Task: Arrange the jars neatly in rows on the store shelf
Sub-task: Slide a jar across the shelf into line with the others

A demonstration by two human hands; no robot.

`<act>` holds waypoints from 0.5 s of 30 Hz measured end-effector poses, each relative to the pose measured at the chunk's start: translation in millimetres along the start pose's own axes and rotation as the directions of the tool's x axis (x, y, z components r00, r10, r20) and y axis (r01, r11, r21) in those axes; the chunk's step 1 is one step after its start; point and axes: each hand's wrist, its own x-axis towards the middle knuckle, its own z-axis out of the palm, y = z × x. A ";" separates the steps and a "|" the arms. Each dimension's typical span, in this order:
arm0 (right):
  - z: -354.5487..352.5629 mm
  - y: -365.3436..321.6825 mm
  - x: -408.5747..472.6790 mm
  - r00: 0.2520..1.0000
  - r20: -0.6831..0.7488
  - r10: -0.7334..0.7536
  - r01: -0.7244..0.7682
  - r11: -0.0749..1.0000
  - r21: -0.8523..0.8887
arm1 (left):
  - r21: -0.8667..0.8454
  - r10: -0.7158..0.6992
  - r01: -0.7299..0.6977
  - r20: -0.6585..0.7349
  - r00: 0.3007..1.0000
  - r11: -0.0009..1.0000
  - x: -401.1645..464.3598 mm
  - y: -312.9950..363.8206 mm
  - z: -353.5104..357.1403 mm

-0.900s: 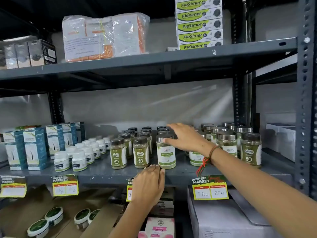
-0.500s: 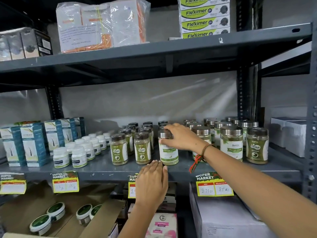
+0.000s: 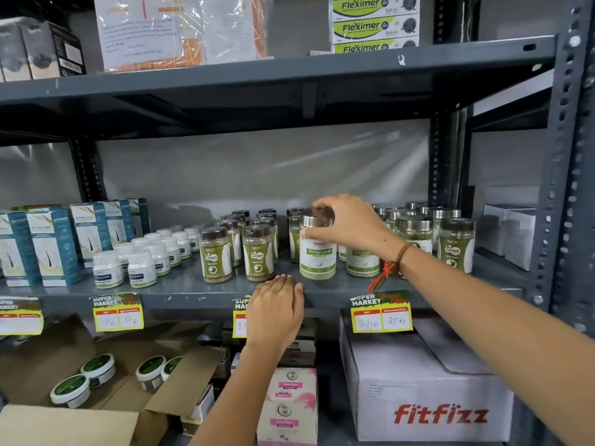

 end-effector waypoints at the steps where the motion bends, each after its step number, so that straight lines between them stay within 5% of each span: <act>1: -8.8 0.6 -6.1 1.000 -0.003 0.009 -0.009 1.000 0.018 | -0.005 0.001 -0.001 0.000 1.000 1.000 -0.3 0.0 -0.6; 7: -55.2 22.5 -44.8 0.997 -0.026 0.074 -0.071 0.994 0.081 | -0.021 -0.002 0.003 0.015 1.000 1.000 -0.8 -1.7 -0.7; 15: -112.2 89.3 -75.4 0.960 -0.074 0.272 -0.280 0.944 -0.171 | -0.032 0.000 0.000 0.003 1.000 0.999 -0.9 -1.1 -2.2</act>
